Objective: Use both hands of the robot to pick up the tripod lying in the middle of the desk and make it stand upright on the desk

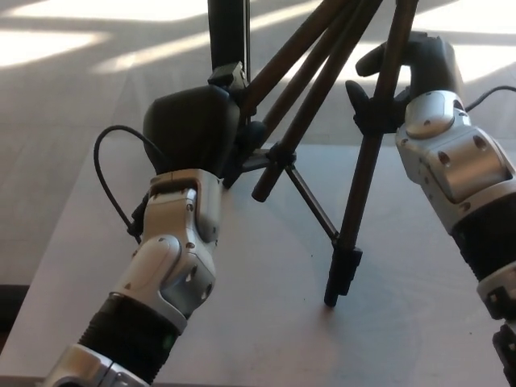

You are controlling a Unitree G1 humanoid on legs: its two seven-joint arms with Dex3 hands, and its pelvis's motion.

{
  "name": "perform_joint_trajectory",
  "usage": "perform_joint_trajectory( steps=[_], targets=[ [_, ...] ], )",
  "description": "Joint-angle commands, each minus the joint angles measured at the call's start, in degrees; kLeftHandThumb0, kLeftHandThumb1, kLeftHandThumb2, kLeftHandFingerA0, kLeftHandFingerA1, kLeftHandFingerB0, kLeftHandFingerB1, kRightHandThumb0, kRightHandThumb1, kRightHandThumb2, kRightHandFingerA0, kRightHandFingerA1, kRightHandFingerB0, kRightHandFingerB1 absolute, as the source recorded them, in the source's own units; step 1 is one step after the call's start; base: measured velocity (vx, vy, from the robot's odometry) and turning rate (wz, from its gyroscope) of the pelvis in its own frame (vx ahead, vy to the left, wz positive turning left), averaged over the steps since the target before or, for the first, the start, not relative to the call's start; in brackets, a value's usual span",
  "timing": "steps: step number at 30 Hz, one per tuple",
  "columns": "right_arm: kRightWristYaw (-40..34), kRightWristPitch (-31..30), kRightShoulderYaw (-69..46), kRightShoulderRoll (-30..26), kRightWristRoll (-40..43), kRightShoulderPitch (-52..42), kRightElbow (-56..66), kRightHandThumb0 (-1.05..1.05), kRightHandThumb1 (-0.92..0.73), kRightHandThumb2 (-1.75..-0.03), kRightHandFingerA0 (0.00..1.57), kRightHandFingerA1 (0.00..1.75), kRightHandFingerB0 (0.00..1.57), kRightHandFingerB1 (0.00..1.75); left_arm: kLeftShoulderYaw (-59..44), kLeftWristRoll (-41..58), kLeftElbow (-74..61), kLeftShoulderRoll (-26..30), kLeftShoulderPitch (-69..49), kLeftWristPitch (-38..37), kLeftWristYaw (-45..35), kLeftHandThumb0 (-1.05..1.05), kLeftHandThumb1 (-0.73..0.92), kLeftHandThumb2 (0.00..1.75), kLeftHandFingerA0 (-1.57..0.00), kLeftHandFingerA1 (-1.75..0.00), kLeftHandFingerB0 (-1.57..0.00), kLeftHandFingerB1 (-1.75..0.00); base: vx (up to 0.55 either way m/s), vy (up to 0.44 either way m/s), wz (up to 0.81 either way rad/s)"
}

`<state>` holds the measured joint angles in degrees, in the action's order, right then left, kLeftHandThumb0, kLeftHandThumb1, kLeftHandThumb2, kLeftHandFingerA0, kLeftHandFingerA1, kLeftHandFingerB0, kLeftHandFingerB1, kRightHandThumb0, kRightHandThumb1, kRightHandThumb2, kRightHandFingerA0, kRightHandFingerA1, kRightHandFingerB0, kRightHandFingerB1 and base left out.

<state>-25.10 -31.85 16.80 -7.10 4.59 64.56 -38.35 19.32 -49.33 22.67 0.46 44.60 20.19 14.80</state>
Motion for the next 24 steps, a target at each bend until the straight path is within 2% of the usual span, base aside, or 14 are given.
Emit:
perform_joint_trajectory(
  steps=[1, 5, 6, 7, 10, 12, 13, 15, 16, 17, 19, 21, 23, 24],
  targets=[
    [4.4, 17.5, 9.3, -3.4, -15.9, 9.8, 6.5, -0.28, -0.45, -1.31, 0.97, 1.75, 0.85, 1.56, 5.4, 0.9, 2.9, -0.6, -6.5, -0.7, -4.0, -0.15, 0.51, 0.82, -0.88, -1.75, -0.73, -1.56, 0.00, 0.000, 0.00],
    [4.2, 18.6, 10.8, -3.2, -16.2, 8.6, 7.4, -0.30, -0.45, -1.32, 0.99, 1.75, 0.85, 1.48, 5.1, 2.0, 2.3, -1.2, -8.2, 0.3, -3.4, -0.13, 0.50, 0.84, -0.88, -1.75, -0.71, -1.58, 0.00, 0.000, 0.00],
    [3.4, 18.5, 12.0, -2.9, -17.1, 7.6, 8.6, -0.30, -0.50, -1.16, 1.05, 1.18, 0.80, 0.88, 4.8, 3.1, 1.8, -1.7, -10.0, -0.2, -2.8, -0.12, 0.51, 0.82, -0.87, -1.75, -0.70, -1.63, 0.00, 0.000, 0.00],
    [5.2, 17.7, 12.6, -3.2, -16.7, 7.3, 9.6, -0.26, -0.50, -1.14, 0.88, 1.57, 0.78, 1.12, 5.1, 3.1, 1.3, -1.8, -10.6, 0.6, -3.5, -0.14, 0.52, 0.81, -0.86, -1.75, -0.68, -1.63, 0.00, 0.000, 0.00],
    [4.3, 19.1, 13.8, -2.1, -16.2, 4.7, 10.2, -0.27, -0.48, -1.21, 0.98, 1.75, 0.84, 1.46, 4.3, 4.5, -0.4, -4.1, -12.3, 3.9, -4.1, -0.17, 0.60, 0.79, -0.81, -1.75, -0.67, -1.53, 0.00, 0.000, 0.00],
    [4.0, 17.6, 14.7, -1.6, -16.2, 4.0, 10.8, -0.25, -0.46, -1.17, 0.97, 1.69, 0.85, 1.00, 3.5, 5.6, -0.6, -5.0, -12.4, 4.3, -3.5, -0.16, 0.61, 0.81, -0.80, -1.70, -0.68, -1.46, 0.00, 0.000, 0.00],
    [3.7, 17.5, 15.0, -1.4, -16.2, 3.6, 10.9, -0.27, -0.50, -1.16, 1.21, 1.32, 0.89, 1.01, 3.3, 5.8, -0.8, -5.1, -12.5, 4.4, -3.4, -0.13, 0.61, 0.81, -0.81, -1.68, -0.70, -1.43, 0.00, 0.000, 0.00],
    [3.2, 17.9, 15.5, -1.1, -16.1, 2.6, 11.0, -0.27, -0.51, -1.18, 1.23, 1.35, 0.91, 1.06, 3.3, 6.1, -0.9, -5.4, -12.6, 4.8, -3.2, -0.09, 0.63, 0.78, -0.88, -1.71, -0.65, -1.41, 0.00, 0.000, 0.00],
    [2.3, 19.1, 16.1, -0.9, -16.7, 1.7, 11.0, -0.24, -0.45, -1.24, 0.98, 1.75, 0.82, 1.48, 2.6, 6.9, -0.5, -5.8, -12.9, 4.3, -2.3, -0.13, 0.64, 0.72, -0.88, -1.70, -0.66, -1.40, 0.00, 0.000, 0.00],
    [2.1, 19.5, 16.8, -1.0, -17.2, 1.1, 11.1, -0.32, -0.48, -1.15, 1.22, 1.40, 0.97, 1.21, 2.1, 7.5, -0.6, -6.0, -13.2, 3.9, -1.8, -0.14, 0.64, 0.71, -0.87, -1.72, -0.65, -1.42, 0.00, 0.000, 0.00],
    [2.0, 18.9, 17.5, -0.6, -17.3, 0.6, 11.4, -0.25, -0.50, -1.12, 0.94, 1.75, 0.84, 1.37, 1.5, 8.3, -0.9, -6.5, -13.7, 4.0, -1.5, -0.14, 0.64, 0.68, -0.90, -1.74, -0.63, -1.43, 0.00, 0.000, 0.00],
    [2.9, 17.5, 17.6, -0.1, -16.4, 0.1, 12.1, -0.35, -0.51, -1.09, 1.19, 1.34, 0.93, 1.14, 0.5, 9.4, -1.0, -7.7, -14.0, 4.5, -1.1, -0.11, 0.63, 0.71, -0.87, -1.75, -0.62, -1.45, 0.00, 0.000, 0.00],
    [2.8, 16.9, 17.8, 0.5, -16.0, -0.2, 12.6, -0.26, -0.56, -0.94, 0.94, 1.69, 0.83, 1.13, -0.5, 10.3, -1.1, -8.6, -14.2, 4.9, -0.7, -0.17, 0.61, 0.78, -0.76, -1.75, -0.62, -1.54, 0.00, 0.000, 0.00],
    [2.0, 17.4, 18.0, 0.9, -16.2, -0.5, 12.4, -0.27, -0.55, -0.90, 0.97, 1.65, 0.85, 0.95, -0.6, 10.4, -1.8, -9.0, -14.3, 5.9, -1.2, -0.17, 0.61, 0.79, -0.78, -1.48, -0.71, -1.15, 0.00, 0.000, 0.00]
  ],
)
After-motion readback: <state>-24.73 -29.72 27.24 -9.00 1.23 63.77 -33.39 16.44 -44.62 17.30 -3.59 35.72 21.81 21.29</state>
